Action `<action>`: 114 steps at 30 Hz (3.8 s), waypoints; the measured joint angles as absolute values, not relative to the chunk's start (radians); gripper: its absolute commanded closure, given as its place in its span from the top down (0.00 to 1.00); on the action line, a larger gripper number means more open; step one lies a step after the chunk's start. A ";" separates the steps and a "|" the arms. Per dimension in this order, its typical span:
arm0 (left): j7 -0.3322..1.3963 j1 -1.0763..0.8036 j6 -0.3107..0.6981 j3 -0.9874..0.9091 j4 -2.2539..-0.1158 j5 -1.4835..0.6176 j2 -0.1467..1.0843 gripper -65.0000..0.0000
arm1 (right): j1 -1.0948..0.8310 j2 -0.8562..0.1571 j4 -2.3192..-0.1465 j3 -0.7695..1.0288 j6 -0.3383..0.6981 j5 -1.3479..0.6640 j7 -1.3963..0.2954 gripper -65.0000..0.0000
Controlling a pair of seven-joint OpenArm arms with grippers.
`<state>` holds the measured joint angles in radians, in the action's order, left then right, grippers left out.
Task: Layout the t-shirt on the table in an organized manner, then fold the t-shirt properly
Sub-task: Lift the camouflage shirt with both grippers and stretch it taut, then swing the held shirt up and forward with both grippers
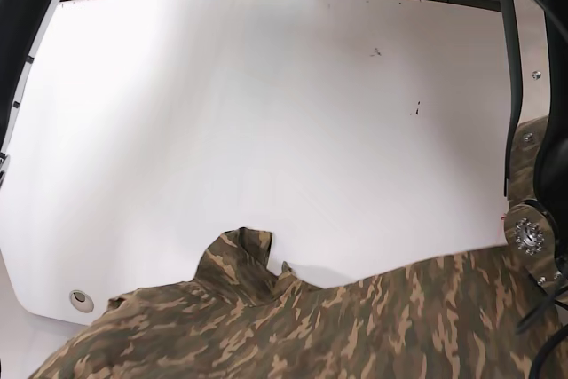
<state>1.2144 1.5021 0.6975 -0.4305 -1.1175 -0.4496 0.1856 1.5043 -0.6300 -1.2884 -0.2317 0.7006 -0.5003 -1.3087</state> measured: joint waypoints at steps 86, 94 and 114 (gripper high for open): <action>1.275 0.099 0.700 -0.337 -1.914 -0.479 0.178 0.00 | -0.022 -0.362 -1.947 0.653 0.699 -0.557 -1.346 0.00; 1.264 0.368 0.698 -0.329 -1.915 -0.480 0.173 0.00 | 0.149 -0.446 -1.947 0.569 0.699 -0.547 -1.347 0.00; 1.271 1.018 0.700 -0.299 -1.781 -0.471 0.163 0.00 | 0.934 -0.665 -1.714 0.165 0.699 -0.557 -1.342 0.00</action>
<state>1.2713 1.0183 0.7002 -0.2993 -1.7809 -0.4713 0.1627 0.9337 -0.6655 -1.7138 0.1646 0.6994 -0.5568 -1.3422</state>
